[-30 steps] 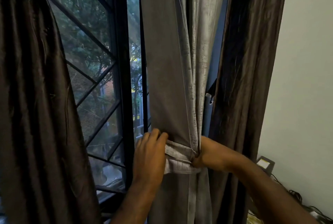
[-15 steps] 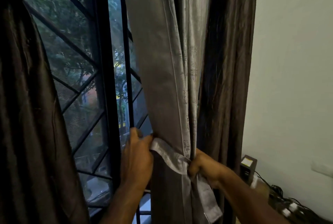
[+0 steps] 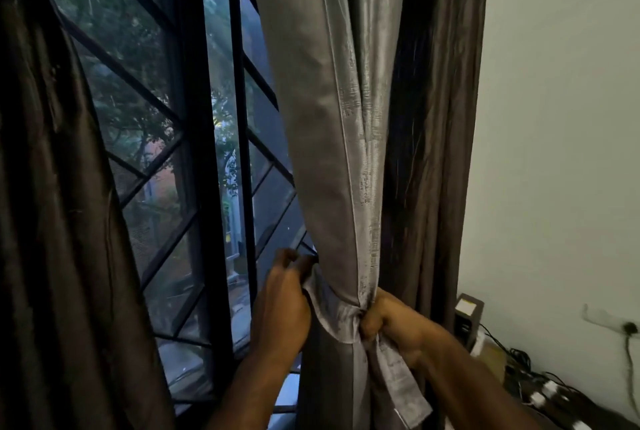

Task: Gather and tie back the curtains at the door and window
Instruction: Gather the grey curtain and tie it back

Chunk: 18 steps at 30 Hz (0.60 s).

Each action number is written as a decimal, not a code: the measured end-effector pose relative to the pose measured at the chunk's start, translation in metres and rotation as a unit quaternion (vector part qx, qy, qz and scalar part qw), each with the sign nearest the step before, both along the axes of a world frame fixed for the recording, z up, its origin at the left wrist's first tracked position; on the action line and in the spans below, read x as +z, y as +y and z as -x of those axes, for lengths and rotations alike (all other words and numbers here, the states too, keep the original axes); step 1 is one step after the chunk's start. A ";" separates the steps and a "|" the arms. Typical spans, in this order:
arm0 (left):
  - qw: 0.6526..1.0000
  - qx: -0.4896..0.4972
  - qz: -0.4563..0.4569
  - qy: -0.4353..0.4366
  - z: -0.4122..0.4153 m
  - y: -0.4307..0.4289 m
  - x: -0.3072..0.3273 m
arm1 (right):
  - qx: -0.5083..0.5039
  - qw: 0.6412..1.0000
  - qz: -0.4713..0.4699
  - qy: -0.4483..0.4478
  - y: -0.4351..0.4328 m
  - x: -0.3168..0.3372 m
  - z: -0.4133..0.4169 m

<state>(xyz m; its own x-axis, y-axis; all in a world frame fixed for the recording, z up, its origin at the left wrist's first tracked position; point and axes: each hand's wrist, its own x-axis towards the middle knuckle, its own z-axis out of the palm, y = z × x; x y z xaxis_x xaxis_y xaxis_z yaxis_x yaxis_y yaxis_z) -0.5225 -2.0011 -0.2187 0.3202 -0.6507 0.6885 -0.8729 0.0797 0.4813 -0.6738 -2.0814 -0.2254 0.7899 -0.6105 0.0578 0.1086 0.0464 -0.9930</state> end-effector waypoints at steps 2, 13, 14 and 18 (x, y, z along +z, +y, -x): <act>1.000 -0.004 0.006 -0.008 -0.004 0.001 0.001 | -0.012 0.999 0.035 0.013 -0.001 0.004 -0.003; 0.980 -0.037 0.054 0.186 0.002 -0.009 0.012 | -0.033 0.998 0.045 -0.014 -0.001 -0.003 -0.001; 0.979 -0.071 0.047 0.185 0.005 -0.011 0.012 | -0.021 0.999 0.039 -0.018 0.001 -0.002 0.001; 0.978 -0.149 -0.023 0.145 0.009 -0.008 0.013 | -0.005 1.000 0.015 -0.020 0.002 -0.006 0.006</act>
<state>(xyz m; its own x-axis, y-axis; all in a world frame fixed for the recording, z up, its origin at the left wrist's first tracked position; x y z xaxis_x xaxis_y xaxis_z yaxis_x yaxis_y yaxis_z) -0.5313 -2.0096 -0.2052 0.2894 -0.7728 0.5648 -0.6404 0.2822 0.7143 -0.6797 -2.0794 -0.2318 0.7808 -0.6153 0.1083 0.1492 0.0153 -0.9887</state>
